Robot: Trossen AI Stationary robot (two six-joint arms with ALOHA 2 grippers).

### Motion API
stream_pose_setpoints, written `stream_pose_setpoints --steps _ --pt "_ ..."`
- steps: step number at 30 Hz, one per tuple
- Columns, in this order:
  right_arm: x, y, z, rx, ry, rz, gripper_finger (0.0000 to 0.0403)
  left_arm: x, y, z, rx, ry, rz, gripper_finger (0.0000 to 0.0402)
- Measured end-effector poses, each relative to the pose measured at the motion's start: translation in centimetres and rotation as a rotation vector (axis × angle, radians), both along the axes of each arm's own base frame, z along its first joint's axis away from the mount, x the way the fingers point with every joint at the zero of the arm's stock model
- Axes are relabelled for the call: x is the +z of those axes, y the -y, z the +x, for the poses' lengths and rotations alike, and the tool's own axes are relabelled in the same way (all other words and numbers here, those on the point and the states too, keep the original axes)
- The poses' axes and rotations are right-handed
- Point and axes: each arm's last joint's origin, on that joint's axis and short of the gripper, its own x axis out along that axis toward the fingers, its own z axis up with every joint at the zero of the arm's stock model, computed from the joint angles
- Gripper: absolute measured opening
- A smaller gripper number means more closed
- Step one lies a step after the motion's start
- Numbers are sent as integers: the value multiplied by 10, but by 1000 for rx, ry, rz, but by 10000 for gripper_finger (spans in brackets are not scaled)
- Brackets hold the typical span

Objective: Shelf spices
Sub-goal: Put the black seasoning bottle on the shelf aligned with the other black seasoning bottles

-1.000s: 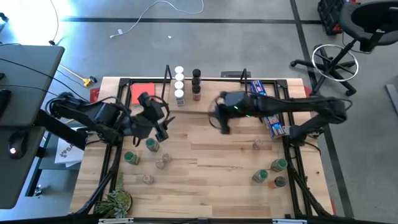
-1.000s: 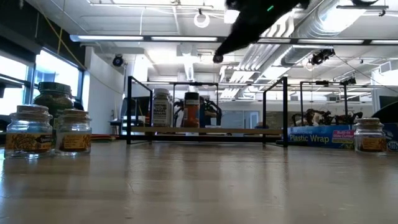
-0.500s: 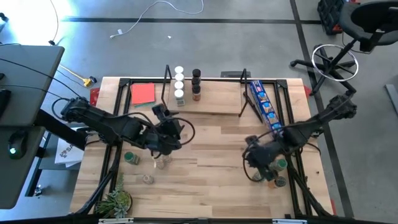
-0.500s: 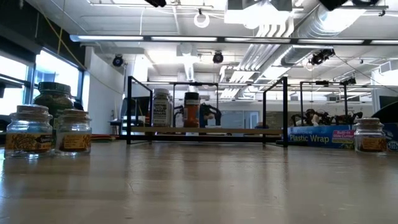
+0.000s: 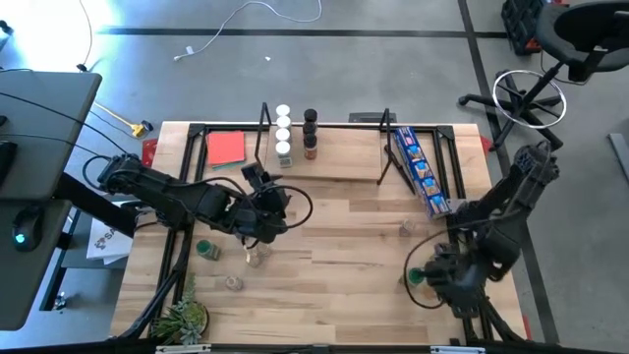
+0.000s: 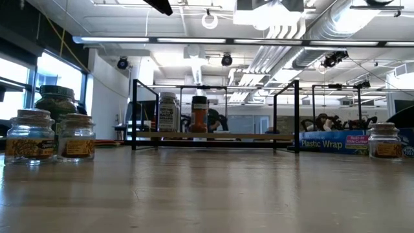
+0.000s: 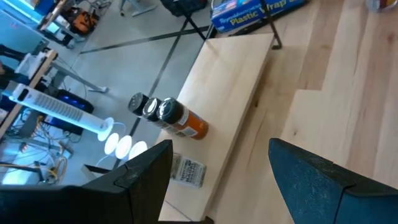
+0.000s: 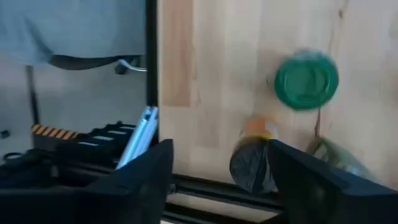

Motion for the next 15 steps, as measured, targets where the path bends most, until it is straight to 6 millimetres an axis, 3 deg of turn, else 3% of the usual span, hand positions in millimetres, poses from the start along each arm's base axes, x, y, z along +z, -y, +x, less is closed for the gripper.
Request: stream_pose_setpoints --steps 5,15 --pt "-22 -4 -14 -51 -62 -56 278 -1 -1 -2 13 -13 5 262" --pt "-52 1 -20 -94 -114 -113 280 -1 -2 -2 23 -7 16 262"
